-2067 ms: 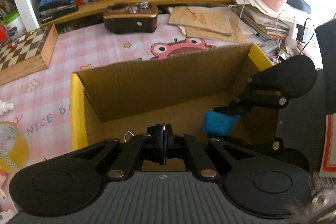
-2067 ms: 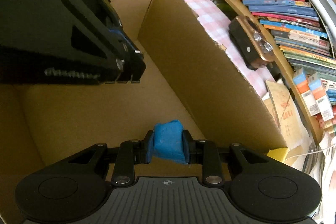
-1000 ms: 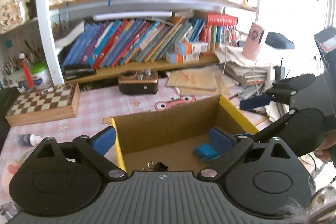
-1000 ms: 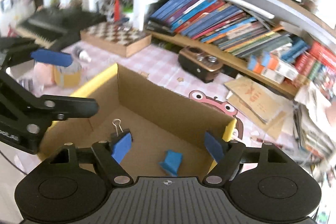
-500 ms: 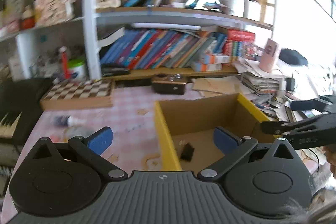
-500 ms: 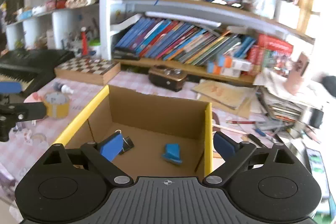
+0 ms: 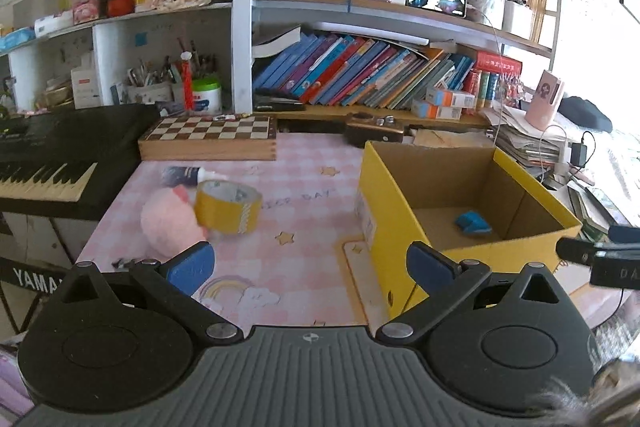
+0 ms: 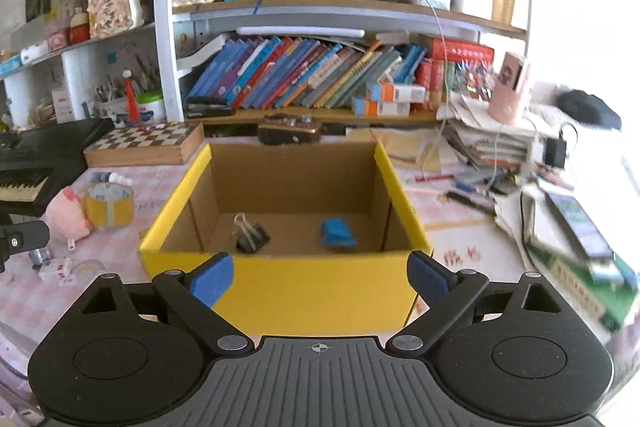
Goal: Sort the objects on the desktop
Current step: 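Withdraw both open tools from the box back over the table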
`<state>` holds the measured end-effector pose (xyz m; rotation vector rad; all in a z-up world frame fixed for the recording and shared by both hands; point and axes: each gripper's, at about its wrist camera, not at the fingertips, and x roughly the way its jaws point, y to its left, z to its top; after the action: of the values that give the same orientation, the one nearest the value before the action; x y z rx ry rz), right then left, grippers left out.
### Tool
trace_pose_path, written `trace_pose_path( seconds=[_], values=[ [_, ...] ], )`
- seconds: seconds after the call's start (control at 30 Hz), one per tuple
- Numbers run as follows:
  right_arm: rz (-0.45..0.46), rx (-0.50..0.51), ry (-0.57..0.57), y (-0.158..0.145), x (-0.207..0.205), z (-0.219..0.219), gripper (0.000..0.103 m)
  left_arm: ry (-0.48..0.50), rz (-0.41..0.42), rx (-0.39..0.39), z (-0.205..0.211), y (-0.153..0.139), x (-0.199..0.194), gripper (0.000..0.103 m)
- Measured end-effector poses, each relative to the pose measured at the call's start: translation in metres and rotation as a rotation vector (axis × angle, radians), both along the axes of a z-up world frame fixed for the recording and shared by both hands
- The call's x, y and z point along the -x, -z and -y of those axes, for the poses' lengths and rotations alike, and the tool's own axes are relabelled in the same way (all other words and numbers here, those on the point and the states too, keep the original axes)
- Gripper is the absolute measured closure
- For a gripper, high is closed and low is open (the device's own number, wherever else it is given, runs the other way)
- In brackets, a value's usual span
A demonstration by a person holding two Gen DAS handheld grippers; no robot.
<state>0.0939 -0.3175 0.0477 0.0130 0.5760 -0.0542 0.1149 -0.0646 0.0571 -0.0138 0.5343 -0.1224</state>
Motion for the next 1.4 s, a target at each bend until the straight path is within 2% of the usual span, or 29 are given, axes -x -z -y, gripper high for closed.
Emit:
trace_pose_path(
  seconds=[0.47, 0.6, 0.93, 1.4],
  values=[
    [-0.088, -0.036, 0.027, 0.032, 0.049, -0.058, 0.007, 0.004, -0.099, 0.007, -0.043, 0.032, 0.038, 0.000],
    [-0.107, -0.035, -0.001, 0.037, 0.057, -0.076, 0.007, 0.011, -0.140, 0.014, -0.055, 0.040, 0.046, 0.000],
    [-0.167, -0.049, -0.066, 0.049, 0.070, -0.110, 0.007, -0.001, -0.183, 0.011, -0.079, 0.054, 0.068, 0.000],
    [-0.197, -0.034, -0.173, 0.054, 0.074, -0.145, 0.007, -0.049, -0.188, 0.020, -0.105, 0.057, 0.079, 0.000]
  ],
)
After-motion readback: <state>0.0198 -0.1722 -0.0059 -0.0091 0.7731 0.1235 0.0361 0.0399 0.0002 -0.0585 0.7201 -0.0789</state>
